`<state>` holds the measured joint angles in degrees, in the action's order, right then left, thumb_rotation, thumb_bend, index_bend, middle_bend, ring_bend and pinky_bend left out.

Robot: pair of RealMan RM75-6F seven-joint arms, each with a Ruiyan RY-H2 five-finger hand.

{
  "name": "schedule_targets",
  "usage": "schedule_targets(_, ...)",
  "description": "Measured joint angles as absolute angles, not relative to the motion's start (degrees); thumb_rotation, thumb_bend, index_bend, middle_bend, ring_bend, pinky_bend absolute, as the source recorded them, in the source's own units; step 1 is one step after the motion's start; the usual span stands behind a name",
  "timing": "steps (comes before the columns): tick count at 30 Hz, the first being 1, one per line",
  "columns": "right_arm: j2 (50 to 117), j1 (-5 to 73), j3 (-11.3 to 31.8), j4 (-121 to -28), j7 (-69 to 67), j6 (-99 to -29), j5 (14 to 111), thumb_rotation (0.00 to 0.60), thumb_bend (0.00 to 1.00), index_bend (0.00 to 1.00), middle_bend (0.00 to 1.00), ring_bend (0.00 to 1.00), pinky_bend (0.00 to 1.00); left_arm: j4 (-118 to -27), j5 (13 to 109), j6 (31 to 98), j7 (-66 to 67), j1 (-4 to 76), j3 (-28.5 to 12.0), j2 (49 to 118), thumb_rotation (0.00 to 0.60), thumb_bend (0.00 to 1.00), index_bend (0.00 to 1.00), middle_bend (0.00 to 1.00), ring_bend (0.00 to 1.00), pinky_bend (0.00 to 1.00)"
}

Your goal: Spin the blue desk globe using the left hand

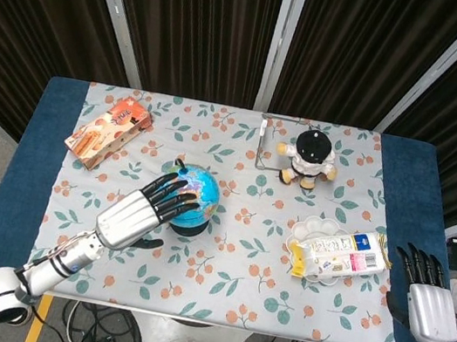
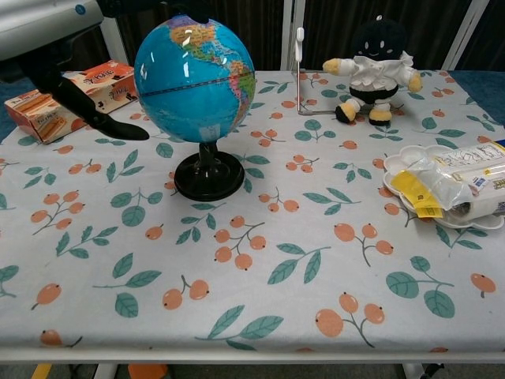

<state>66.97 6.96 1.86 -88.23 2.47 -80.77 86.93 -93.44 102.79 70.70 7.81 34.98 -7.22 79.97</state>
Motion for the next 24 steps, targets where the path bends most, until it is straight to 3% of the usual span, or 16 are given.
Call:
schedule_targets(14, 67.27, 6.96, 1.77, -87.77, 2.28, -80.49, 86.74, 0.600, 0.30, 0.00, 0.00, 0.00, 0.00, -93.41, 101.26, 71.35, 8.35, 34.89, -5.43, 79.33, 0.600, 0.05, 0.13, 0.14, 0.00, 0.01)
schedule_targets(24, 67.69, 7.19, 1.63, -87.86, 2.92, -80.03, 86.80, 0.600, 0.30, 0.00, 0.00, 0.00, 0.00, -94.47, 100.34, 73.96, 8.87, 33.16, -4.72, 77.69, 0.600, 0.05, 0.13, 0.38, 0.00, 0.00)
